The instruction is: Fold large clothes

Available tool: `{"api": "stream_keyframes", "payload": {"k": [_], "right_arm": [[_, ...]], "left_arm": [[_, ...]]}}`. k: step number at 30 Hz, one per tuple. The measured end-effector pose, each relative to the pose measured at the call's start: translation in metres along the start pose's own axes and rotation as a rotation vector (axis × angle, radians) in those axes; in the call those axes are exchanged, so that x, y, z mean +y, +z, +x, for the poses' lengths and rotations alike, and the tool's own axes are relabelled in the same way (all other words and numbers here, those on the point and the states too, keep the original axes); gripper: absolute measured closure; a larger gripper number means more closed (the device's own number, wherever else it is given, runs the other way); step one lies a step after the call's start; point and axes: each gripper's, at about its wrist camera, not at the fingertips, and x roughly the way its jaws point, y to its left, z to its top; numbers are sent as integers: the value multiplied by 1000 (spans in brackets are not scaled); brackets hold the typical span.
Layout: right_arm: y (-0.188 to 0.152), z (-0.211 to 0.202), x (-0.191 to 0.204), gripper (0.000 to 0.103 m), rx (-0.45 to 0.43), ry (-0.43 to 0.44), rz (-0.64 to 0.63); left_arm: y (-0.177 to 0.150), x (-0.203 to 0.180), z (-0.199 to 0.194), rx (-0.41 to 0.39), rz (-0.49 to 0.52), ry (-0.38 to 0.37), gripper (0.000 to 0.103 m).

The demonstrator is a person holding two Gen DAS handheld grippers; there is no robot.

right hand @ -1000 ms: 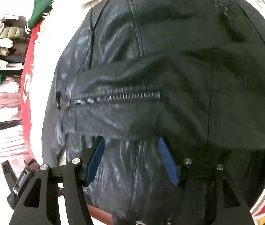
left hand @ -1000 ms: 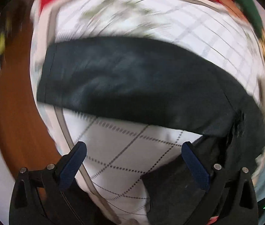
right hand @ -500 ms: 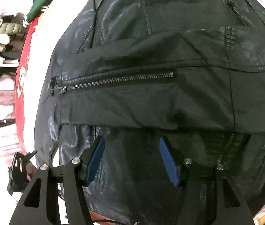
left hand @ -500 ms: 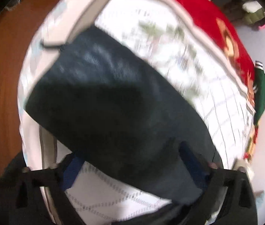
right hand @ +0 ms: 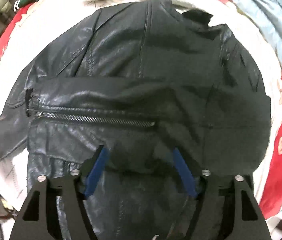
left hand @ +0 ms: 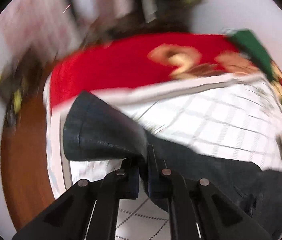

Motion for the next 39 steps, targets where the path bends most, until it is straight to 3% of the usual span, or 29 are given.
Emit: {"api": "stream_keyframes", "payload": {"k": [4,8,10,16,19,22,25,28,30,32,35,39], "right_arm": [[12,0,1,29,-20,-51,-21],[23,-1,-17,29,-8,-14,32],[25,-5,-41,29,-3,15,87],[3,-7,-143,29,38,49,276],[-15,-6,-195,29,58,29,352],[-32,-2,-231,29,78,10,402],[-48,5,-259,29,110,40,454],[-55,9,-272,29,125,88,471],[-56,8,-277,29,124,115,482],[-57,3,-285,29,97,166,531],[-53,-8,-294,29,55,272,616],[-36,-22,-282,29,2,441,635]], "left_arm": [[5,-59,-56,-145,265,-85,100],[-6,-122,-93,-214,484,-189,101],[-25,-162,-116,-223,600,-278,101],[-127,-262,-136,-16,850,-533,101],[-183,-294,-133,79,931,-567,101],[-233,-312,-129,161,1010,-537,98],[-258,-315,-119,242,1042,-485,97],[-253,-307,-116,272,1013,-495,92],[-246,-303,-114,295,1008,-486,70],[-232,-298,-114,311,993,-494,14],[-199,-283,-117,321,899,-528,10],[-148,-250,-116,261,772,-472,10]]}}
